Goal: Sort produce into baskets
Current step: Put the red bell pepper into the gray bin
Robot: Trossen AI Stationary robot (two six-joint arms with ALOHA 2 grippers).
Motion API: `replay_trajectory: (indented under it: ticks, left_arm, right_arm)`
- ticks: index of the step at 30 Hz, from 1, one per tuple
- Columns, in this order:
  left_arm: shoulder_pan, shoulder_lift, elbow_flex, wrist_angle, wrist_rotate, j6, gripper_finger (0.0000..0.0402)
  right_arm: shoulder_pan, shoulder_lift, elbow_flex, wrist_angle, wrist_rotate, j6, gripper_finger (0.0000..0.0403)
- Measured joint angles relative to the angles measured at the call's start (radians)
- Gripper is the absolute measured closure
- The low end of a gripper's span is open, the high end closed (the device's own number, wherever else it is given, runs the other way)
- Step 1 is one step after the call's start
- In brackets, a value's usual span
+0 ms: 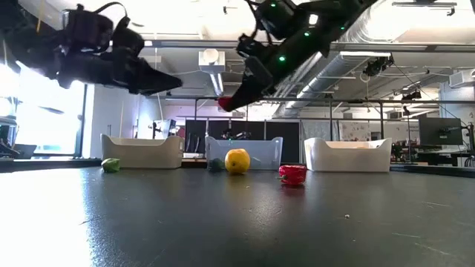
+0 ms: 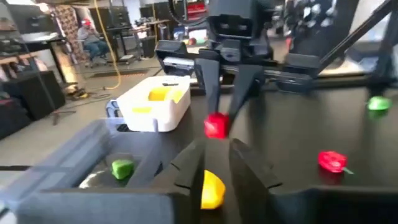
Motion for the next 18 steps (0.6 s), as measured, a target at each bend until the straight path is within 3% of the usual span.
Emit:
replay_trajectory:
  ticks: [9, 18]
  left_arm:
    - [-0.122, 0.089, 0.101, -0.115, -0.103, -0.012, 0.0269]
    - [-0.197, 0.177, 0.158, -0.110, -0.199, -0.002, 0.0262]
  right_arm:
    - [0.031, 0.045, 0.057, 0.008, -0.001, -0.079, 0.0376]
    - [0.044, 0.045, 0.057, 0.033, -0.002, -0.094, 0.0376]
